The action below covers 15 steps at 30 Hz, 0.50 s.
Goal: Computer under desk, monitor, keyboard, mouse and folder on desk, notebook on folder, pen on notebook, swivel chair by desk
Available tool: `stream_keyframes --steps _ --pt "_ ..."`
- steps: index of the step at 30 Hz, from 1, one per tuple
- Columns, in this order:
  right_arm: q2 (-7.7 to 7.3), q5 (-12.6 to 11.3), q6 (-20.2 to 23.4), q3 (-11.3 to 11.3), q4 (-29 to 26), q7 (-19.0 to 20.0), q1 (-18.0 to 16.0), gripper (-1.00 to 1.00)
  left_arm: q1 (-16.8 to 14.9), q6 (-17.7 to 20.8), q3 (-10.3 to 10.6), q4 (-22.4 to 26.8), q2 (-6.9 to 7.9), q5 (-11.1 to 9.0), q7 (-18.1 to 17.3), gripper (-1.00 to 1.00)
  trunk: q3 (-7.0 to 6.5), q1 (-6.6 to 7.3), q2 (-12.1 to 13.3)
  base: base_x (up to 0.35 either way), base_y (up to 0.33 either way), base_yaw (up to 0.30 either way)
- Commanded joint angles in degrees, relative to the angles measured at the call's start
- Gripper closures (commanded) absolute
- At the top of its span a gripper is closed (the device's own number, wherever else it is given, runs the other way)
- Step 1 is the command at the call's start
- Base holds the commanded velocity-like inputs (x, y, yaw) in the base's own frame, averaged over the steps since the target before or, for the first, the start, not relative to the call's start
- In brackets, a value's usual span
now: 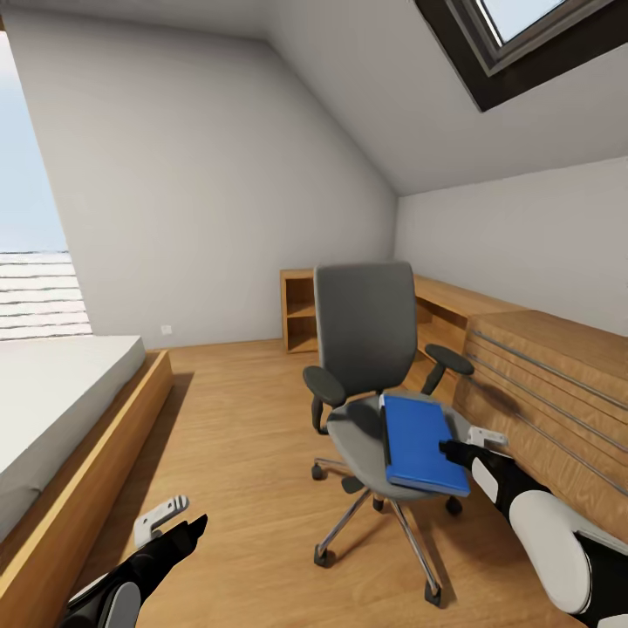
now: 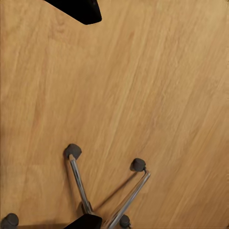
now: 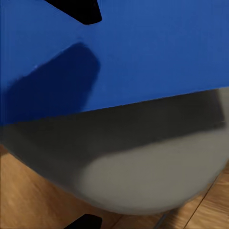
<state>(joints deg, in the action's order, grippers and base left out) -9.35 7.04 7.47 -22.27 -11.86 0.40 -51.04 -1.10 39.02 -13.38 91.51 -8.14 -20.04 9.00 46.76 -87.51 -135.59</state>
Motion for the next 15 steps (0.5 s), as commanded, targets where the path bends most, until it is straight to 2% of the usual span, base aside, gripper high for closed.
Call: stream_keyframes --steps 1,15 --pt "0.03 0.58 0.33 -0.41 -0.09 0.04 -0.03 -1.0 -0.04 0.27 -0.06 0.07 -0.04 -0.61 0.4 -1.0 -0.12 0.24 0.39 0.0 0.0 0.0" --pt "0.04 0.52 0.31 -0.41 -0.11 0.04 -0.03 -1.0 -0.04 0.27 0.02 -0.02 -0.05 -0.52 0.41 -1.0 -2.45 3.09 5.6 0.0 0.0 0.0"
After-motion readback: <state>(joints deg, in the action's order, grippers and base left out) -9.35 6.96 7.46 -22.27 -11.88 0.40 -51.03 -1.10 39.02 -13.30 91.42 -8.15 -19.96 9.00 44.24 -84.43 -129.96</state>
